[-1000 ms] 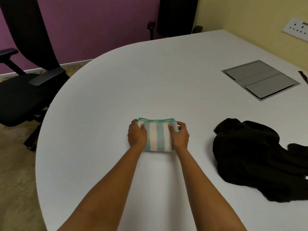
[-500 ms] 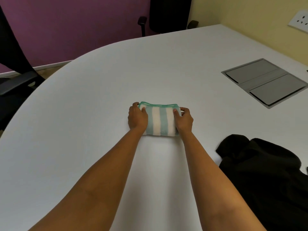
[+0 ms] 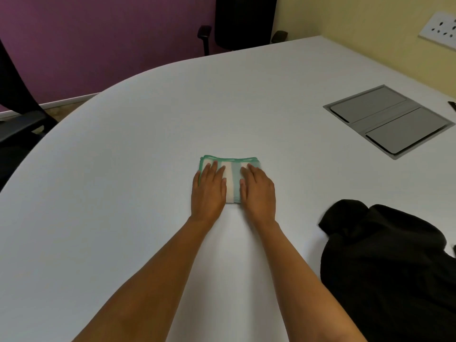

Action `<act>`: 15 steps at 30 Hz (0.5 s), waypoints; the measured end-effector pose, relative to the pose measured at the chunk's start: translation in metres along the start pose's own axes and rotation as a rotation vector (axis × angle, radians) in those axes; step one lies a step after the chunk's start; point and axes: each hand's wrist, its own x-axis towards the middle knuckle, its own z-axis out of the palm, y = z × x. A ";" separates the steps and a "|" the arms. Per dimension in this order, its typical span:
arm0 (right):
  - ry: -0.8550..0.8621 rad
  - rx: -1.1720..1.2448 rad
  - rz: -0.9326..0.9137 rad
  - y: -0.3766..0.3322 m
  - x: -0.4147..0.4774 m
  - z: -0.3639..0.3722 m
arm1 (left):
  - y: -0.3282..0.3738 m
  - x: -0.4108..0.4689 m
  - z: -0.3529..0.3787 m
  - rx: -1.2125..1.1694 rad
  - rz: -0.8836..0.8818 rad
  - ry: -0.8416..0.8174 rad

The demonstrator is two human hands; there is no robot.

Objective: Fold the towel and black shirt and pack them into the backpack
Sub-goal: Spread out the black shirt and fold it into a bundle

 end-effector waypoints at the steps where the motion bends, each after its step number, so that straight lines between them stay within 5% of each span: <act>1: -0.056 -0.040 -0.008 -0.001 -0.003 0.002 | -0.001 -0.004 0.002 0.047 0.007 -0.041; 9: -0.459 -0.130 0.077 0.002 0.009 -0.003 | -0.008 0.006 0.000 0.177 -0.020 -0.296; 15: -0.346 -0.086 0.098 -0.002 0.007 -0.054 | 0.013 -0.006 -0.032 0.149 -0.049 -0.355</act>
